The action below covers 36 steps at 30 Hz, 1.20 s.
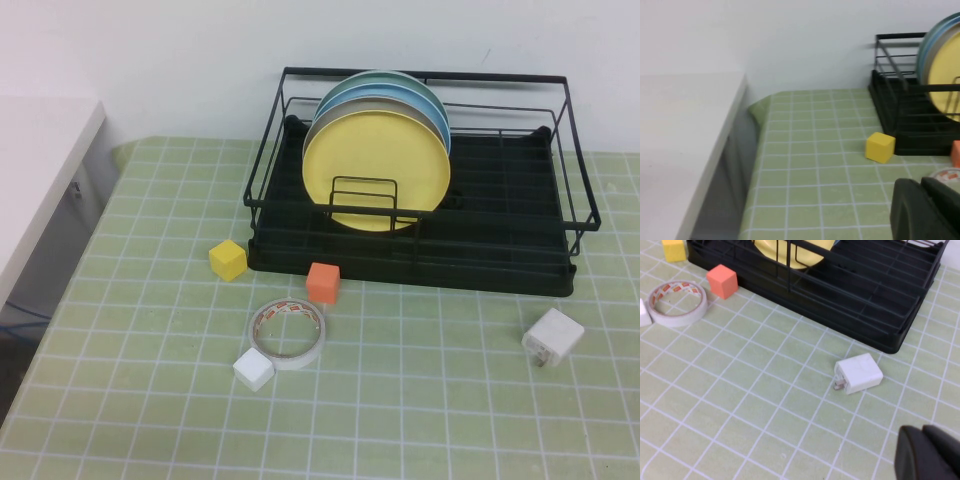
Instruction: Place plate on rack
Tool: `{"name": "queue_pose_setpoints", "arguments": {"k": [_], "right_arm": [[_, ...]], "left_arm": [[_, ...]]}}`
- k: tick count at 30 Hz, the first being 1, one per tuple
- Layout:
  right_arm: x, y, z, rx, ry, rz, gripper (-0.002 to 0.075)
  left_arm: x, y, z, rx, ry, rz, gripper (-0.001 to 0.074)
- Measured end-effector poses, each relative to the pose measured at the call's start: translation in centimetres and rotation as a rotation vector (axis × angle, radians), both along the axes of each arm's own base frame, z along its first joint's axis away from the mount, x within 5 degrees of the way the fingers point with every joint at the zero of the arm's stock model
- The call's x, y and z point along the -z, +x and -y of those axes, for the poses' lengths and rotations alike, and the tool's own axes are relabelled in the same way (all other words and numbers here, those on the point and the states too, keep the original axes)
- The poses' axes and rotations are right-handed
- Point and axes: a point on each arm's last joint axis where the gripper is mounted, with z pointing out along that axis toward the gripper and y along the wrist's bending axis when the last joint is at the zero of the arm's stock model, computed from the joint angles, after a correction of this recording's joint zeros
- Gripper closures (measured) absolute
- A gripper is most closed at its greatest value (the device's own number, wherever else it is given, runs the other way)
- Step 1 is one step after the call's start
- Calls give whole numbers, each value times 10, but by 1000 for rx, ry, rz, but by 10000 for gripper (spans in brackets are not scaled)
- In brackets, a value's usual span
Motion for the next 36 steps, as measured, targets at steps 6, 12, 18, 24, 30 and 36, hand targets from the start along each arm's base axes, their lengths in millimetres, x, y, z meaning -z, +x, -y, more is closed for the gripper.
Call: {"name": "queue_pose_setpoints", "arguments": {"k": [6,12,18,24,30,36], "right_arm": [[0,0,0,2,-2,-3,726],[0,0,0,2,-2,-3,726],[0,0,0,3,-3,-5,726],[1,0,0,4,-5,-7,726],[2,0,1,5,-8,-11,726],[2,0,1,6,-8,-13,726]], "left_arm": [[0,0,-6,-62,-9,1,736],[-9,-8,-11,-109,-96,130,736],[0,-15,-5,-58,-124,169,736],[26,-20,-4,-89,-239,-48,736],[38,-23,-2,-84,-227,-184,736],[37,-24,1,-19,-183,-186,736]]}}
